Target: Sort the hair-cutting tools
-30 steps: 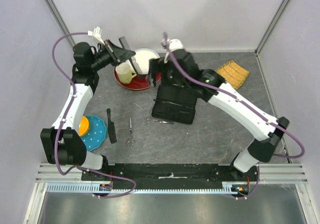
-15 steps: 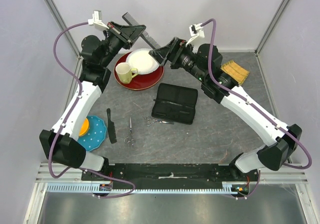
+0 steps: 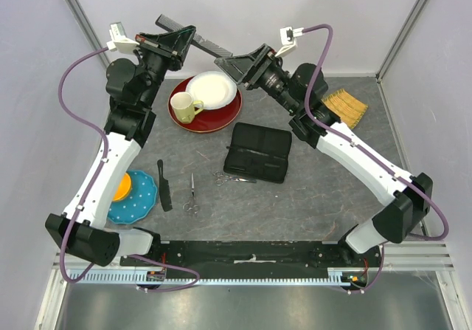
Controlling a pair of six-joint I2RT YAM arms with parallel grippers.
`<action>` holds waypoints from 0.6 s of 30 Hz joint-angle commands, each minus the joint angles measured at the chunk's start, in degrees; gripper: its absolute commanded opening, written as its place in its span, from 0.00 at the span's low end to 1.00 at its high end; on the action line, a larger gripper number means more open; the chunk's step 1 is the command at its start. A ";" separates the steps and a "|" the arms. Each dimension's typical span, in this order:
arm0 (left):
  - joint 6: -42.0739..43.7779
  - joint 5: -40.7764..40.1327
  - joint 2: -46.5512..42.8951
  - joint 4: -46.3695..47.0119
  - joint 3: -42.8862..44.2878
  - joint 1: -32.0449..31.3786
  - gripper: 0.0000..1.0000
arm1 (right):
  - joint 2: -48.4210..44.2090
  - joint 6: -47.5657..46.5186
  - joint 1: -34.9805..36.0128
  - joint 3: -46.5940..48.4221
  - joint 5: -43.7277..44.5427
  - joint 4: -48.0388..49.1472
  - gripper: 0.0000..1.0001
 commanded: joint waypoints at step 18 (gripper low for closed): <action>-4.77 0.07 -2.05 3.88 -4.36 -0.08 0.02 | 3.15 5.40 -0.51 4.10 -3.25 7.71 0.43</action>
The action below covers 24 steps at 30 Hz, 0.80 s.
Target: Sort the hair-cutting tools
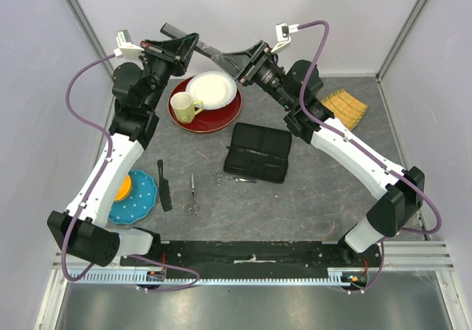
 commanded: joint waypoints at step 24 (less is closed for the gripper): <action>31.56 18.77 -6.18 -7.57 -10.70 2.64 0.90 | -6.81 -8.49 -14.85 -6.62 -4.31 -24.70 0.00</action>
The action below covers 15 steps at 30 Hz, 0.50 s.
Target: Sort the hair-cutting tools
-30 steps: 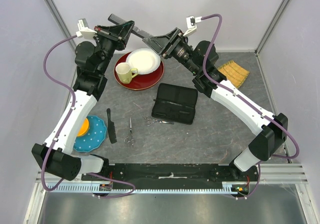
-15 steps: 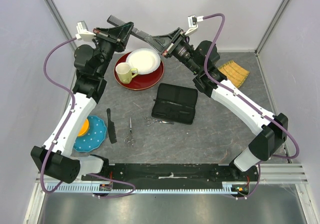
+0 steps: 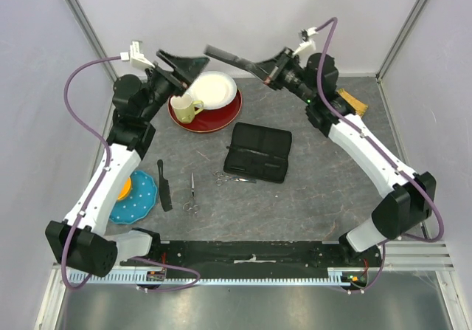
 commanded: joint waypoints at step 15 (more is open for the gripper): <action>29.70 15.50 23.29 -13.83 -3.18 -2.77 0.74 | -14.30 -21.28 -13.84 -27.11 -1.94 -29.17 0.00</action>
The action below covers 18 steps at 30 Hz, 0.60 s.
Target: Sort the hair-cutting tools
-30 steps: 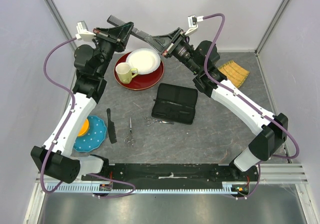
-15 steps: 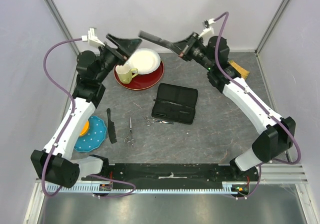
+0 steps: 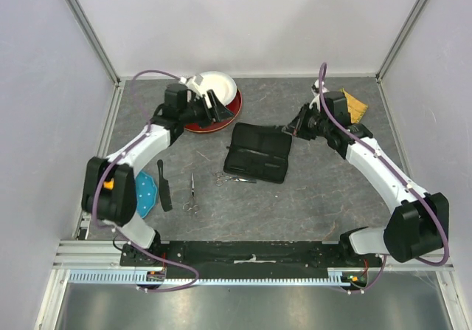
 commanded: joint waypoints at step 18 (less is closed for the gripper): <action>6.84 -11.74 23.77 -13.94 15.74 -4.36 0.74 | -2.49 -3.01 -10.35 -18.65 -2.36 13.65 0.00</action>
